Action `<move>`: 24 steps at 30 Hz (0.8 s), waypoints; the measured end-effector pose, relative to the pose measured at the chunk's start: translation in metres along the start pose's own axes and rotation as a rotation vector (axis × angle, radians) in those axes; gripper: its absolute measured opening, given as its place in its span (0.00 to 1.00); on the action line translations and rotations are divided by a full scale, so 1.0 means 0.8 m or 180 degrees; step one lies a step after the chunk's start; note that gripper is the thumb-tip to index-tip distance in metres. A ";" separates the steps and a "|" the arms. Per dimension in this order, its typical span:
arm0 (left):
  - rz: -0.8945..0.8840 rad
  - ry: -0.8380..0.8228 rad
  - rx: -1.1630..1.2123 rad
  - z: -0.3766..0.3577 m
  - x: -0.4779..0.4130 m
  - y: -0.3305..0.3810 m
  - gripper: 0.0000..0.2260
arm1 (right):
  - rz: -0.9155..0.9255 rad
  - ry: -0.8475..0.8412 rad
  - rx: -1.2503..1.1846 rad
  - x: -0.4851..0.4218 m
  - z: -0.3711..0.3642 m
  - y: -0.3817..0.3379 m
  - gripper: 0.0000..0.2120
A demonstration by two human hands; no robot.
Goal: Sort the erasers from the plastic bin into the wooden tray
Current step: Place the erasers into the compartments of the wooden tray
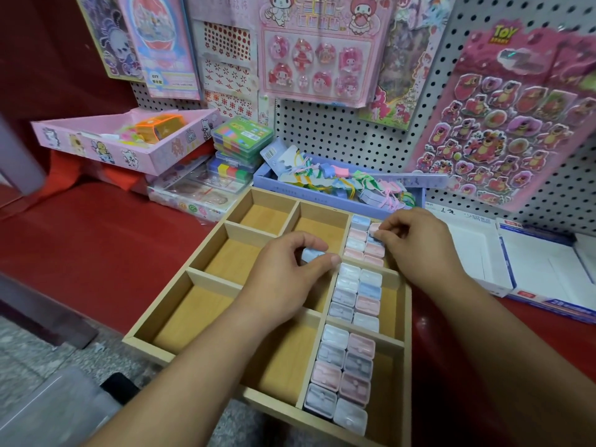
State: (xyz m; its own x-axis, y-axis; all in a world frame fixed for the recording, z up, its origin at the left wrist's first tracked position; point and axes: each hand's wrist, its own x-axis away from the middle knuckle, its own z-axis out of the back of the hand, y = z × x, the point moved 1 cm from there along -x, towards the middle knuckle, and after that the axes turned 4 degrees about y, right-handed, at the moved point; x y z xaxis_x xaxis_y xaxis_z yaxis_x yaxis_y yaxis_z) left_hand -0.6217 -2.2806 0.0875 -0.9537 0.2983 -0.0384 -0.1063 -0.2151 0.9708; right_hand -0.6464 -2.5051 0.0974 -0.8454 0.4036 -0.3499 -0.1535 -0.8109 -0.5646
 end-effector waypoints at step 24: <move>-0.0292 0.0028 0.0641 -0.003 0.006 -0.002 0.15 | 0.0902 -0.0760 -0.0398 0.053 0.003 -0.067 0.11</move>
State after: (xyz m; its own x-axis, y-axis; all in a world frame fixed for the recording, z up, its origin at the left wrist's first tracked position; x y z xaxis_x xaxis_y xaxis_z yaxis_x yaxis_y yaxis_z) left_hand -0.6270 -2.2812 0.0854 -0.9452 0.2996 -0.1299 -0.1353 0.0029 0.9908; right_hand -0.6750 -2.4458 0.1145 -0.9428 0.0493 -0.3296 0.1542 -0.8122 -0.5626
